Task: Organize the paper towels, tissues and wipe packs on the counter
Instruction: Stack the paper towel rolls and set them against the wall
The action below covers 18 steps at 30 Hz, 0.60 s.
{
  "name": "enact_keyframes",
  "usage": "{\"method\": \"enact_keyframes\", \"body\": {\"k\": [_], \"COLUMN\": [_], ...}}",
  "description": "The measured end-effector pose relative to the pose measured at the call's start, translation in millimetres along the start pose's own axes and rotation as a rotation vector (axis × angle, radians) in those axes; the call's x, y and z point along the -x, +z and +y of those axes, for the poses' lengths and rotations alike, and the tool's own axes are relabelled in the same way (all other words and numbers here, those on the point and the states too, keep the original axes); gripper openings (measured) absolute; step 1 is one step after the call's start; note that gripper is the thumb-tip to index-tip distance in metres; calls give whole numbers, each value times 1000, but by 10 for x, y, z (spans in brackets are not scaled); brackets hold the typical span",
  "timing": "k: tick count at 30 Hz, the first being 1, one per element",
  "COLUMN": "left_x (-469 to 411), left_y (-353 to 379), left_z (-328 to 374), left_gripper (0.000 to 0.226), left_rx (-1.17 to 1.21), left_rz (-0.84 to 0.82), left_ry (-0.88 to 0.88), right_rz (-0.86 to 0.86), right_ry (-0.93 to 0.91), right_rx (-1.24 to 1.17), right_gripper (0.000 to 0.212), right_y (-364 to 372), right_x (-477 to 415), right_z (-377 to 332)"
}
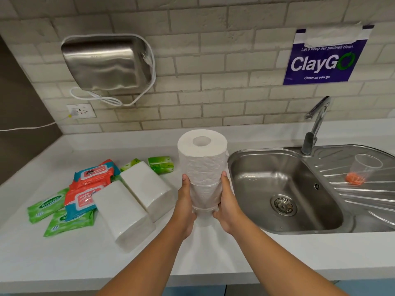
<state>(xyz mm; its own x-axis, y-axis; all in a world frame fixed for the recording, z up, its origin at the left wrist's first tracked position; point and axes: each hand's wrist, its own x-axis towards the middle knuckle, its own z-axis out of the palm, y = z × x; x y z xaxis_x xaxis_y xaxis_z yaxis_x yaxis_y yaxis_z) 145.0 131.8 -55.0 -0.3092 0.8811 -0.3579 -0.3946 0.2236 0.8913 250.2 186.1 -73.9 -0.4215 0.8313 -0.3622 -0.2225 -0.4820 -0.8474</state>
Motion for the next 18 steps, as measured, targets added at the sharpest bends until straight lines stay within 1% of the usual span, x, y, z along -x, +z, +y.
{"method": "enact_keyframes", "body": {"k": [2, 5, 10, 13, 18], "left_x": [-63, -156, -400, -567, -846], "left_y": [-25, -45, -87, -96, -125], "left_z": [61, 137, 242, 320, 546], "left_gripper": [86, 77, 88, 90, 75], "left_rx": [3, 15, 5, 14, 7], "left_rz": [-5, -10, -23, -31, -42], "left_ry": [11, 9, 7, 12, -25], "right_rz": [7, 17, 22, 40, 87], "right_ry": [-2, 5, -5, 7, -11], "right_rx": [-5, -8, -3, -23, -42], "right_gripper": [90, 90, 93, 96, 98], "right_y": [47, 114, 187, 236, 335], "right_x": [-88, -194, -391, -563, -901], "right_z": [-22, -73, -157, -222, -328]}}
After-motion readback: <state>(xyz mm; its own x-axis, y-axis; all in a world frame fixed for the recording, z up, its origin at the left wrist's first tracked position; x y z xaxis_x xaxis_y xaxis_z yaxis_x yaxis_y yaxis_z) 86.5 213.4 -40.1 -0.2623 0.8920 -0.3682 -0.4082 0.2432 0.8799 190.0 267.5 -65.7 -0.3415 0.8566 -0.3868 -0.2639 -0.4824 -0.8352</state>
